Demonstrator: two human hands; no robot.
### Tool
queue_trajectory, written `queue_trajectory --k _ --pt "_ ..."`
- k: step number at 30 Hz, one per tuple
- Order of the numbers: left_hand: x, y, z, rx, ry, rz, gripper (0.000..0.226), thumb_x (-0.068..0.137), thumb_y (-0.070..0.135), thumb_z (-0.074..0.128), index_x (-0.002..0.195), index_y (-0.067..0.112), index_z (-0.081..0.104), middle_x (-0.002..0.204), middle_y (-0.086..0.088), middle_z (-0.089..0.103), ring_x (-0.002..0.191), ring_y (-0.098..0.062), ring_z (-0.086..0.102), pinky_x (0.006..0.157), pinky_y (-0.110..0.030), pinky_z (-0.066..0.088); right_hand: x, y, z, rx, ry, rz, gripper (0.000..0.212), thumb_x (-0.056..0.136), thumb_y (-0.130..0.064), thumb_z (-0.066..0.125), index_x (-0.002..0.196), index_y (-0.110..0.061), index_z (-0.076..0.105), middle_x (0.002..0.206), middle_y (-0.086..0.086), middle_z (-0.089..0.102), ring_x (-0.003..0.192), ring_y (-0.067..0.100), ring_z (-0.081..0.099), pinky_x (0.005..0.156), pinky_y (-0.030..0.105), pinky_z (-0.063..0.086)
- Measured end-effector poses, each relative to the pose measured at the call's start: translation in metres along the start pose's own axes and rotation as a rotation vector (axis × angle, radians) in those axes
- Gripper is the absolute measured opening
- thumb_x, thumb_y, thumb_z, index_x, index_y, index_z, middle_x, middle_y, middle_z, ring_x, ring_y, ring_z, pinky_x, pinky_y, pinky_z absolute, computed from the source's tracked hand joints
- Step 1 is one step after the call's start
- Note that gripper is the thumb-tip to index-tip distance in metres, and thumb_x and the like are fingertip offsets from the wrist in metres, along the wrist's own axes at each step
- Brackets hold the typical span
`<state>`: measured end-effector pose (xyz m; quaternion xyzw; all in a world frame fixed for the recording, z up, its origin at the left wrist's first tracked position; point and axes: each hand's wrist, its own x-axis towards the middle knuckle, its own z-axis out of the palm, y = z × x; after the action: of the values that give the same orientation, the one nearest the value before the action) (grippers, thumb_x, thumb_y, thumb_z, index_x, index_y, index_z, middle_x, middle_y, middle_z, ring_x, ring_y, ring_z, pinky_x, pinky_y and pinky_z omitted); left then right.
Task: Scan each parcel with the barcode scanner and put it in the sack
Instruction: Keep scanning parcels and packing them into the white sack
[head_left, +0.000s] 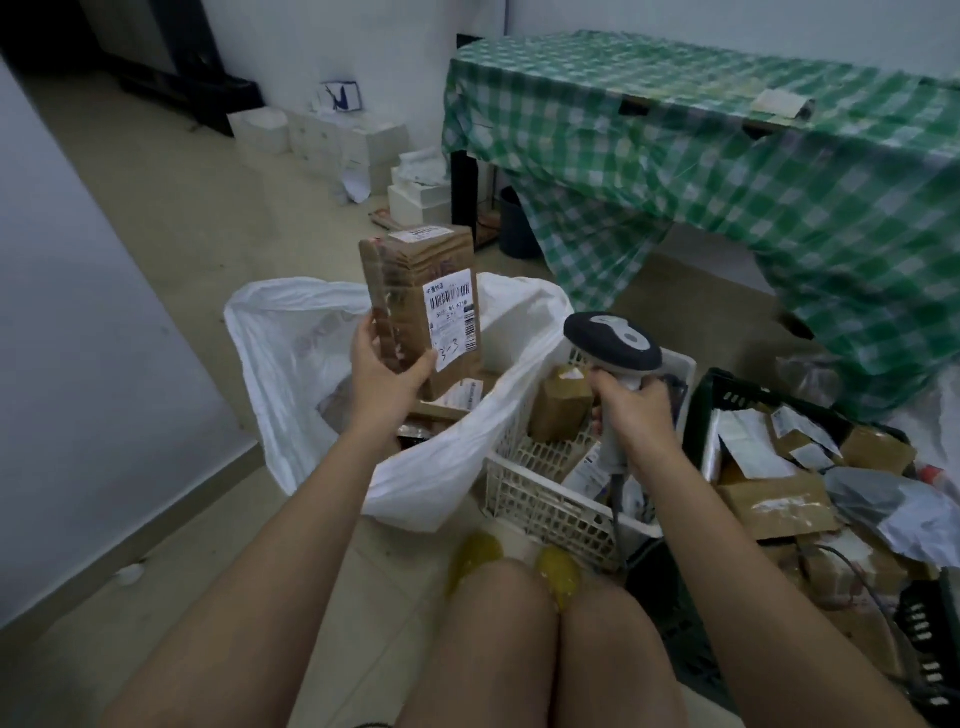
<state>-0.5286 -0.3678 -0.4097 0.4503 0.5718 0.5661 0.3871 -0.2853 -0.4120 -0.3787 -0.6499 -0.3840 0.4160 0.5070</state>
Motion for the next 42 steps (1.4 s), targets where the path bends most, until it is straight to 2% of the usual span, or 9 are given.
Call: queue_trajectory --k 3,7,14,17,21,26,32,36,42 --pt "0.041 -0.017 -0.018 0.4 -0.039 0.064 0.081 0.068 0.041 0.077 0.137 0.033 0.035 0.134 0.0 0.049 0.124 -0.02 0.05 0.101 -0.045 0.046 0.025 0.003 0.011 0.006 0.03 0.014 0.011 0.087 -0.022 0.065 0.082 -0.018 0.057 0.069 0.008 0.059 0.061 0.02 0.057 0.064 0.036 0.052" --pt "0.065 -0.034 0.002 0.964 -0.209 -0.096 0.076 0.088 0.046 0.061 0.149 0.025 0.021 0.158 -0.012 0.013 0.146 -0.032 0.007 0.116 -0.051 0.018 0.05 0.018 0.001 0.032 0.054 0.074 0.007 0.088 -0.018 0.066 0.085 -0.016 0.06 0.07 0.007 0.058 0.06 0.018 0.054 0.055 0.031 0.047" --pt "0.015 -0.017 0.114 0.582 -0.369 0.504 0.039 0.095 0.015 0.052 0.134 0.014 0.049 0.14 -0.004 0.043 0.131 -0.019 0.04 0.108 -0.034 0.037 0.073 0.068 -0.058 0.001 0.18 0.23 0.016 0.089 -0.018 0.063 0.076 -0.014 0.055 0.066 0.012 0.052 0.058 0.023 0.051 0.059 0.033 0.042" --pt "-0.014 -0.022 0.166 0.488 -0.544 0.613 0.033 0.093 0.009 0.052 0.126 0.011 0.055 0.131 -0.004 0.049 0.122 -0.016 0.046 0.103 -0.024 0.037 0.078 0.087 -0.078 0.012 0.238 0.261 0.008 0.091 -0.015 0.061 0.091 -0.008 0.062 0.069 0.009 0.056 0.061 0.021 0.053 0.055 0.028 0.046" --pt "-0.025 -0.061 0.233 0.57 -0.737 0.466 0.033 0.096 0.014 0.053 0.128 0.012 0.054 0.132 -0.005 0.048 0.122 -0.02 0.046 0.1 -0.034 0.042 0.087 0.114 -0.099 0.034 0.321 0.33 0.024 0.09 -0.018 0.063 0.112 -0.008 0.061 0.099 0.019 0.064 0.09 0.03 0.063 0.077 0.043 0.053" --pt "0.007 -0.14 0.304 0.833 -0.871 0.098 0.043 0.097 0.026 0.052 0.138 0.016 0.043 0.138 -0.009 0.041 0.122 -0.03 0.046 0.09 -0.034 0.042 0.116 0.142 -0.11 0.064 0.327 0.344 0.012 0.087 -0.022 0.066 0.082 -0.025 0.056 0.085 0.007 0.064 0.09 0.027 0.064 0.086 0.047 0.053" --pt "0.036 -0.231 0.361 1.014 -0.96 -0.054 0.062 0.096 0.03 0.054 0.149 0.018 0.024 0.15 -0.018 0.026 0.133 -0.04 0.034 0.101 -0.042 0.037 0.165 0.171 -0.112 0.116 0.29 0.307 0.012 0.087 -0.014 0.064 0.077 -0.015 0.057 0.066 0.005 0.054 0.055 0.014 0.052 0.054 0.028 0.046" --pt "0.045 -0.279 0.388 1.051 -1.019 -0.04 0.069 0.095 0.032 0.056 0.152 0.027 0.019 0.157 -0.019 0.01 0.144 -0.041 0.01 0.115 -0.05 0.023 0.193 0.191 -0.1 0.075 0.259 0.298 0.013 0.086 -0.017 0.066 0.075 -0.019 0.059 0.058 -0.003 0.055 0.056 0.013 0.054 0.052 0.026 0.044" --pt "0.053 -0.335 0.406 1.073 -1.053 0.005 0.05 0.096 0.031 0.05 0.144 0.02 0.038 0.161 -0.011 -0.003 0.147 -0.034 -0.012 0.118 -0.052 0.011 0.217 0.209 -0.095 -0.046 0.184 0.279 0.015 0.083 -0.022 0.067 0.071 -0.018 0.059 0.055 -0.001 0.055 0.06 0.018 0.054 0.059 0.033 0.045"
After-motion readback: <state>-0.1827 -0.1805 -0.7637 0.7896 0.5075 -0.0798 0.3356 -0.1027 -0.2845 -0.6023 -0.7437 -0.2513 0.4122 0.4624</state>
